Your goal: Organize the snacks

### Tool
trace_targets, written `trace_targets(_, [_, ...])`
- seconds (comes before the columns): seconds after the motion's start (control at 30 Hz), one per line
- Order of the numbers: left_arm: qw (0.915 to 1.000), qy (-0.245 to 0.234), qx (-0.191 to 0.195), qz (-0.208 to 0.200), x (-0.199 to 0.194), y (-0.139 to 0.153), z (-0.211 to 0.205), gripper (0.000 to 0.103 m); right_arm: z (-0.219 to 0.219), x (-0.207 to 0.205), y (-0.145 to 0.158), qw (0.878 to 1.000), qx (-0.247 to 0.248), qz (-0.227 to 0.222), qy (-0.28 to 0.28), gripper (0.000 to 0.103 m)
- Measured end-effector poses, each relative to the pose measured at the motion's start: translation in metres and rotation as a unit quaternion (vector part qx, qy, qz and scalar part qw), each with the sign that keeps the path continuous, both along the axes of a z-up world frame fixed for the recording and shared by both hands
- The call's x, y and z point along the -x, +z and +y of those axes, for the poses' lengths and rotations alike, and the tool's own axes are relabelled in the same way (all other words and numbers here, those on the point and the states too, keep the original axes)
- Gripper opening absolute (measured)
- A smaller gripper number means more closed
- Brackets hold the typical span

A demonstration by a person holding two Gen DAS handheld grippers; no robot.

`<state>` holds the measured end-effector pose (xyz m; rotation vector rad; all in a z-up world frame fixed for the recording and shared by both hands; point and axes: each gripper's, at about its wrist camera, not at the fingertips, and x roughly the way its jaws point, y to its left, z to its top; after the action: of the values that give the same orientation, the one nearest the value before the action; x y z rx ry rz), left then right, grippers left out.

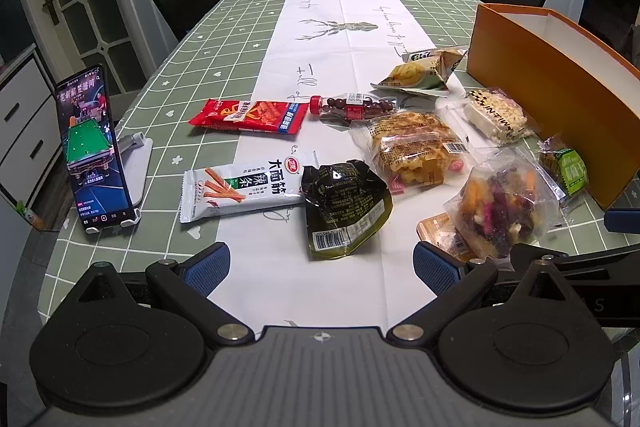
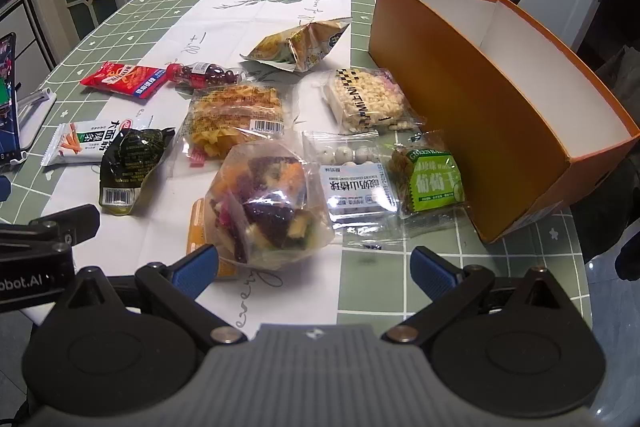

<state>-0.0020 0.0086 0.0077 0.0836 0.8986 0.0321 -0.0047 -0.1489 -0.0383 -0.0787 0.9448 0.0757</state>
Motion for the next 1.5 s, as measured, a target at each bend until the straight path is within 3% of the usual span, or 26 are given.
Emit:
trace_targets(0.5, [0.9999,-0.007,0.009,-0.010,-0.001,0.001,-0.003,0.103,-0.003,0.000,0.002,1.000,-0.003,-0.010,0.000,0.100])
trace_targets(0.67, [0.9991,-0.016,0.018,-0.034,-0.002,0.009,0.004,0.103,-0.011,0.003,0.014,0.998,-0.009,-0.054,0.014,0.100])
trace_targets(0.8, [0.9968,-0.031,0.052,-0.051,-0.005,0.008,0.021,0.103,-0.022,0.010,0.020,0.991,-0.026,-0.122,0.039,0.100])
trace_targets(0.9, [0.9947,-0.036,0.071,-0.065,-0.010,0.002,0.031,0.103,-0.026,0.003,0.014,0.991,-0.029,-0.116,0.057,0.100])
trace_targets(1.0, [0.9952,-0.014,0.077,-0.060,-0.022,-0.008,0.039,0.103,-0.029,0.001,0.007,0.989,-0.057,-0.121,0.065,0.100])
trace_targets(1.2, [0.9899,0.013,0.134,-0.045,-0.044,-0.026,0.052,0.103,-0.022,-0.007,-0.003,0.985,-0.085,-0.112,0.097,0.100])
trace_targets(1.37, [0.9898,0.019,0.139,-0.025,-0.063,-0.043,0.050,0.103,-0.013,-0.019,-0.015,0.984,-0.085,-0.095,0.128,0.100])
trace_targets(1.5, [0.9905,0.020,0.136,-0.005,-0.074,-0.054,0.045,0.103,-0.005,-0.024,-0.025,0.984,-0.048,-0.102,0.137,0.099])
